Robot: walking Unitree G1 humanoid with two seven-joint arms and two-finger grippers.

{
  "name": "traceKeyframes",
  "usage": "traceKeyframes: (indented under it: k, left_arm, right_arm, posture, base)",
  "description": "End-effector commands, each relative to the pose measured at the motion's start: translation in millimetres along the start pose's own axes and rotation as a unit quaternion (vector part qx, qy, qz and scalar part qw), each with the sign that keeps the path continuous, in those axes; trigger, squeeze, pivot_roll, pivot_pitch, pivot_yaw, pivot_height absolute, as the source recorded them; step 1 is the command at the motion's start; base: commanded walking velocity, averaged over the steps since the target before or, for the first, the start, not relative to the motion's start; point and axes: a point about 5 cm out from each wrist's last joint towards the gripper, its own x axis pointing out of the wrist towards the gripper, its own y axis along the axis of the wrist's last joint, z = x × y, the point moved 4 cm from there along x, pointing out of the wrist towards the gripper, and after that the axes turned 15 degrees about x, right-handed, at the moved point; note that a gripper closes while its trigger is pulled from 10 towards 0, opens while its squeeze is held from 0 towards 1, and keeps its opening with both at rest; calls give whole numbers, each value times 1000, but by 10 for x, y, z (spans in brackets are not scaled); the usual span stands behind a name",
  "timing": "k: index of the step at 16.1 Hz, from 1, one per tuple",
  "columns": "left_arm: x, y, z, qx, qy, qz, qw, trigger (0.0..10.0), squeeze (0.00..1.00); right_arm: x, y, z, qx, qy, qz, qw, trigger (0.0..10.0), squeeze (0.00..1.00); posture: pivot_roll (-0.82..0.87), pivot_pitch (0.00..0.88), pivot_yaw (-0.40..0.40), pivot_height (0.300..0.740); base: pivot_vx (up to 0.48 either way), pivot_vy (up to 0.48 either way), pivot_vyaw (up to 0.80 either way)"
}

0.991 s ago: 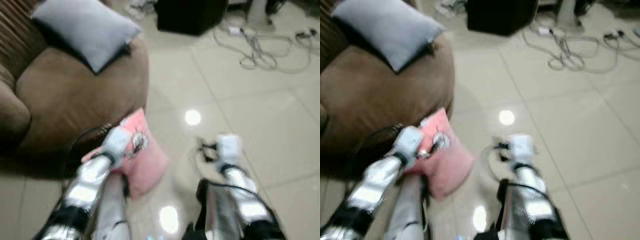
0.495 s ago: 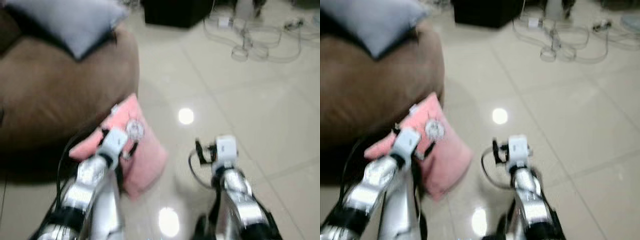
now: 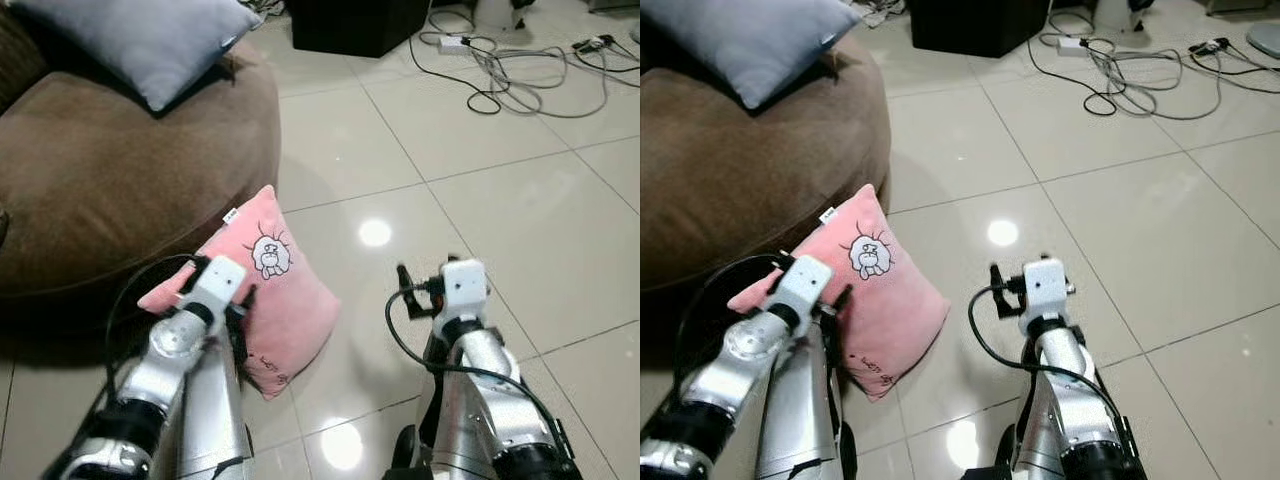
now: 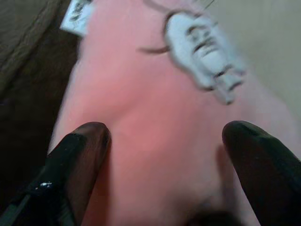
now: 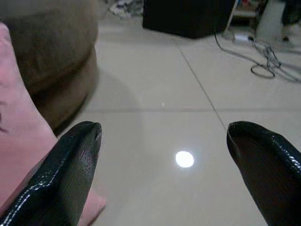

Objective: Move the pillow to the sofa from floor

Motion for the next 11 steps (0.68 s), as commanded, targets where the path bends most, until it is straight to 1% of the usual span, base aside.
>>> traceKeyframes:
  k: [1, 2, 3, 5, 7, 8, 10, 11]
  left_arm:
    - [-2, -59, -99, 11, 12, -16, 1000, 10000, 1000]
    - [0, -50, -126, 13, 14, -14, 1000, 10000, 1000]
    - [16, -27, -235, 24, 25, -16, 999, 10000, 1000]
    - [34, 35, -391, 43, 36, -12, 998, 10000, 1000]
    - [41, 119, -518, 56, 43, -2, 998, 10000, 1000]
    - [48, 161, -563, 74, 38, 2, 997, 10000, 1000]
    - [74, 174, -585, 84, 21, 1, 996, 10000, 1000]
    - [106, 110, -498, 103, -20, -13, 994, 10000, 1000]
  right_arm:
    - [-22, 19, -20, 2, 5, -3, 1000, 10000, 0]
    - [-22, 24, -19, 2, 5, -3, 1000, 10000, 0]
    - [-29, 21, -20, 5, 2, -3, 1000, 10000, 0]
    - [-66, -14, -43, 10, 0, -10, 1000, 10000, 0]
    - [-89, -64, -61, 15, -2, -21, 1000, 10000, 0]
    - [-90, -72, -74, 16, -1, -23, 1000, 10000, 0]
    - [-87, -73, -92, 18, -2, -24, 1000, 10000, 0]
    - [-76, -73, -101, 20, -3, -24, 1000, 10000, 0]
  posture:
    - [100, 192, -12, 415]
    - [98, 193, -9, 415]
    - [98, 195, -5, 415]
    - [100, 196, -2, 415]
    - [104, 199, 0, 415]
    - [106, 201, 3, 415]
    - [111, 204, 10, 415]
    - [110, 206, 12, 415]
  base:
    - [0, 0, 0]
    - [0, 0, 0]
    - [0, 0, 0]
    - [0, 0, 0]
    - [0, 0, 0]
    - [0, 0, 0]
    - [0, 0, 0]
    - [0, 0, 0]
